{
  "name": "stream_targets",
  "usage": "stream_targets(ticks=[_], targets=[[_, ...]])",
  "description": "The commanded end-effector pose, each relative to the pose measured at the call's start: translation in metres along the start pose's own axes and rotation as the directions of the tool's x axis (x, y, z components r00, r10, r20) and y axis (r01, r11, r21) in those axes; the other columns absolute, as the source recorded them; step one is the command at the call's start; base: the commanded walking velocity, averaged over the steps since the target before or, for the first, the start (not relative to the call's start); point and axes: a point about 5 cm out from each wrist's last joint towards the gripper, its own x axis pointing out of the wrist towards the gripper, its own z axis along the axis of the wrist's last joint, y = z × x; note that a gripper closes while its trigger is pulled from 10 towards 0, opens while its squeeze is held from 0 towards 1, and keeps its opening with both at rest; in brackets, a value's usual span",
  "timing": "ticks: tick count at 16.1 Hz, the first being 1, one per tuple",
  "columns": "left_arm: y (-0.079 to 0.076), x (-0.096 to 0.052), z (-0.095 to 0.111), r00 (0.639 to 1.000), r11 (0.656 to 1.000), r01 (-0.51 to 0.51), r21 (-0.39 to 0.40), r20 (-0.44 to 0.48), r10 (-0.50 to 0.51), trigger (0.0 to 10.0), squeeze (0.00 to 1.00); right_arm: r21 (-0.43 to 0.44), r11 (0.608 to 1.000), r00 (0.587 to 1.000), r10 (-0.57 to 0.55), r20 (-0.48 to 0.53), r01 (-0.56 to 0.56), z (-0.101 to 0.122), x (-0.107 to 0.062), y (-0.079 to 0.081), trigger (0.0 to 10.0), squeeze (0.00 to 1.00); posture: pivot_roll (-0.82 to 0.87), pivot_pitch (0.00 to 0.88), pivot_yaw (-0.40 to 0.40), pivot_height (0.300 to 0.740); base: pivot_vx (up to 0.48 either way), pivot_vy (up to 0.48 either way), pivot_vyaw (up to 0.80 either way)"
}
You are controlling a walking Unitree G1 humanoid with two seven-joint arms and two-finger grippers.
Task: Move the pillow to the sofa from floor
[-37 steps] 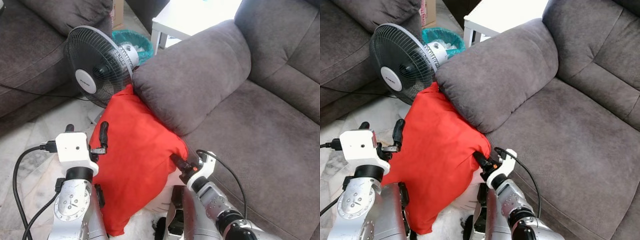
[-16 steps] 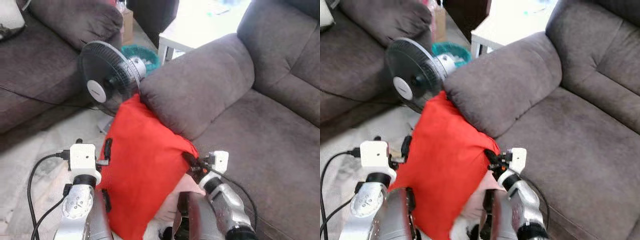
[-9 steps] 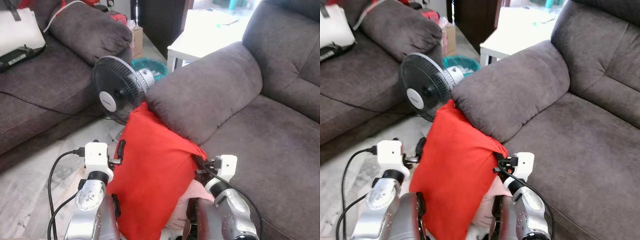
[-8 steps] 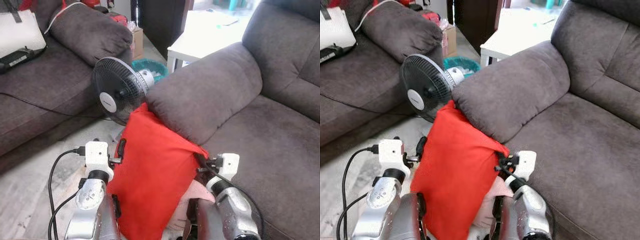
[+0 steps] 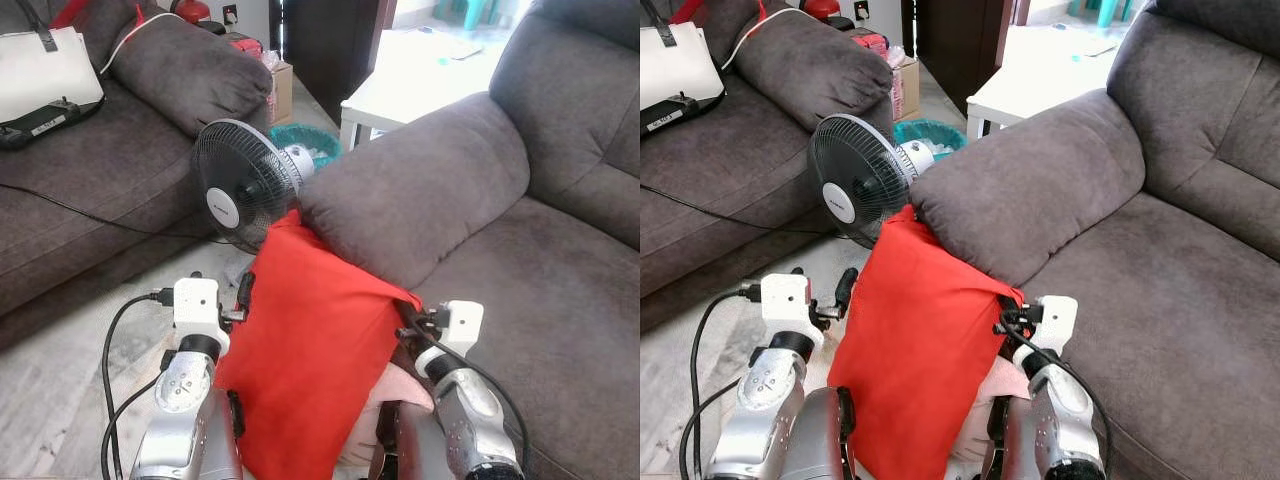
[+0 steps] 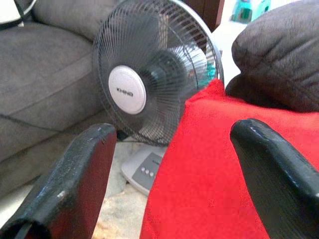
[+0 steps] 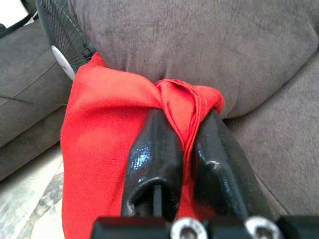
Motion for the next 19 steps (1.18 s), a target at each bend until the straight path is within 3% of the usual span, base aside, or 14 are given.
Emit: stream_targets(ticks=[1,19], targets=[[-0.0022,0.0010,-0.0023,1.000,1.000,0.019,0.003,-0.003,-0.019,10.0,0.00,-0.046,0.999,0.987,-0.020,0.159,0.027,0.0349,0.0076,-0.0066,10.0,0.00,0.14,0.007,-0.091,0.537,-0.304,0.000,0.00],[-0.0085,0.0044,-0.0032,0.999,0.999,0.051,0.007,0.010,-0.051,10.0,0.00,-0.053,0.997,0.990,-0.053,0.131,0.061,0.0277,0.0056,-0.0111,10.0,0.00,0.13,0.000,-0.086,0.537,-0.312,0.000,0.00]])
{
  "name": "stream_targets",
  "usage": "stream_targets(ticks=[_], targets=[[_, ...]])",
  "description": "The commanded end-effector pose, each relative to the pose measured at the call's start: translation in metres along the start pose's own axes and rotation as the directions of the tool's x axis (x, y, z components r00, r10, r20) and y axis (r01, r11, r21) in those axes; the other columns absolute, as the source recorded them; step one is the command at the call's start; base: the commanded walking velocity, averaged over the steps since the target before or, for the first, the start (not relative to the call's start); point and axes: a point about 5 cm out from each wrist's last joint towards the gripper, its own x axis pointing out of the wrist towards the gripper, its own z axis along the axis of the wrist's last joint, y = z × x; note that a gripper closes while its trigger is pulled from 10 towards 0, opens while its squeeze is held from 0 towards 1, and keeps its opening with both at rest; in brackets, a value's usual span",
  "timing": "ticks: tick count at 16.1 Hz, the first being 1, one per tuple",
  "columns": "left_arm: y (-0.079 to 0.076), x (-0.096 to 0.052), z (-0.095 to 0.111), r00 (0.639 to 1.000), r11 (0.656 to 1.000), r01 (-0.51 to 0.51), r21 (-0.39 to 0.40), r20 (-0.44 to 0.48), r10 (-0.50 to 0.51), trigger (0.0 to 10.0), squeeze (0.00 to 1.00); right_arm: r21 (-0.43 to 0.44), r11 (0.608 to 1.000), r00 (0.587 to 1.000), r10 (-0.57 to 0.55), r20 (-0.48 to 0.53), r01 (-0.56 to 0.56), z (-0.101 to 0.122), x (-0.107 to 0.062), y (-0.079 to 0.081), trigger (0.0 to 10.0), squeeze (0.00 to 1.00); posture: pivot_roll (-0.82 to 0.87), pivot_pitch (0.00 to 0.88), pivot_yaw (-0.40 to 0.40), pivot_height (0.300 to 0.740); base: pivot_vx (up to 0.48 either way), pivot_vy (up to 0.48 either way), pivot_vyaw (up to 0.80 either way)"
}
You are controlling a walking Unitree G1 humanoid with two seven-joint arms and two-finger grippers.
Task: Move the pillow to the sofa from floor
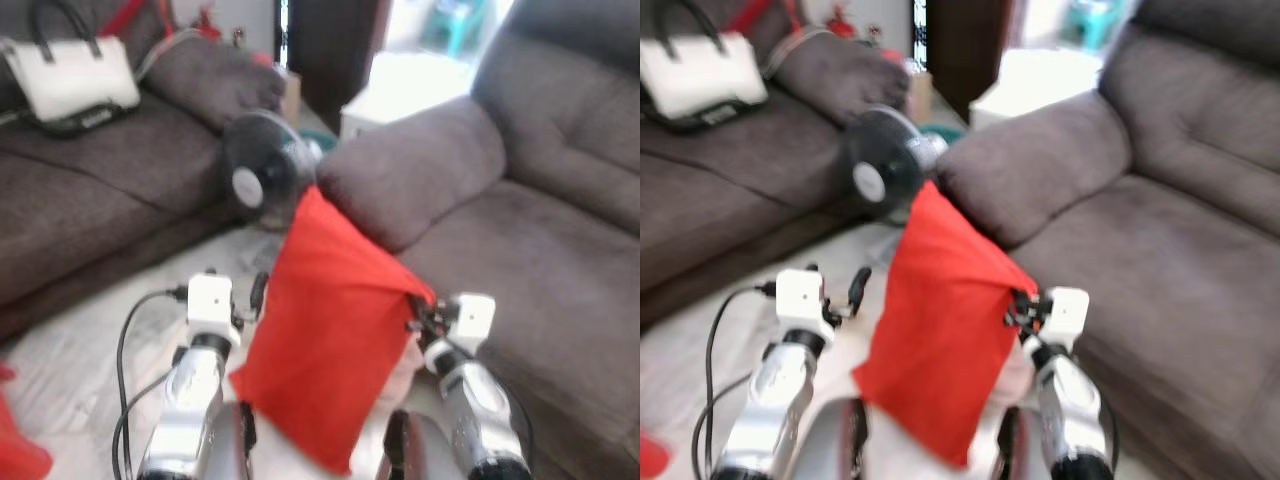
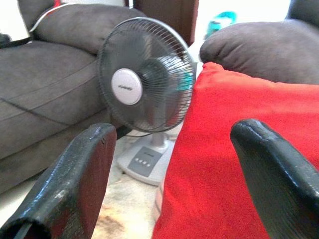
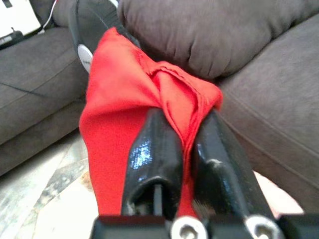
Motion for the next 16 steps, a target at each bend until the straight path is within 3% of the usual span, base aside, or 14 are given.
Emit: stream_targets(ticks=[1,5,11,16], targets=[[0.000,0.001,0.002,1.000,1.000,0.002,-0.004,0.009,-0.002,10.0,0.00,-0.024,1.000,0.995,-0.006,0.100,0.009,0.022,0.006,-0.004,10.0,0.00,0.13,0.000,-0.082,0.537,-0.319,0.000,0.00],[0.000,0.003,0.001,1.000,1.000,0.009,0.006,0.012,-0.010,10.0,0.00,-0.011,1.000,0.995,-0.023,0.093,0.024,0.019,0.006,-0.006,10.0,0.00,0.12,0.000,-0.069,0.537,-0.157,0.000,-0.15],[-0.001,0.004,0.003,1.000,1.000,0.019,0.002,0.020,-0.019,10.0,0.00,-0.008,0.999,0.996,-0.035,0.087,0.036,0.017,0.005,-0.007,10.0,0.00,0.13,0.000,-0.065,0.537,0.000,0.000,-0.80],[-0.001,0.005,0.003,0.999,1.000,0.019,0.002,0.026,-0.019,10.0,0.00,-0.019,0.996,0.991,-0.089,0.098,0.092,0.022,0.004,-0.018,10.0,0.00,0.13,0.000,-0.066,0.537,0.000,0.000,-0.80]])
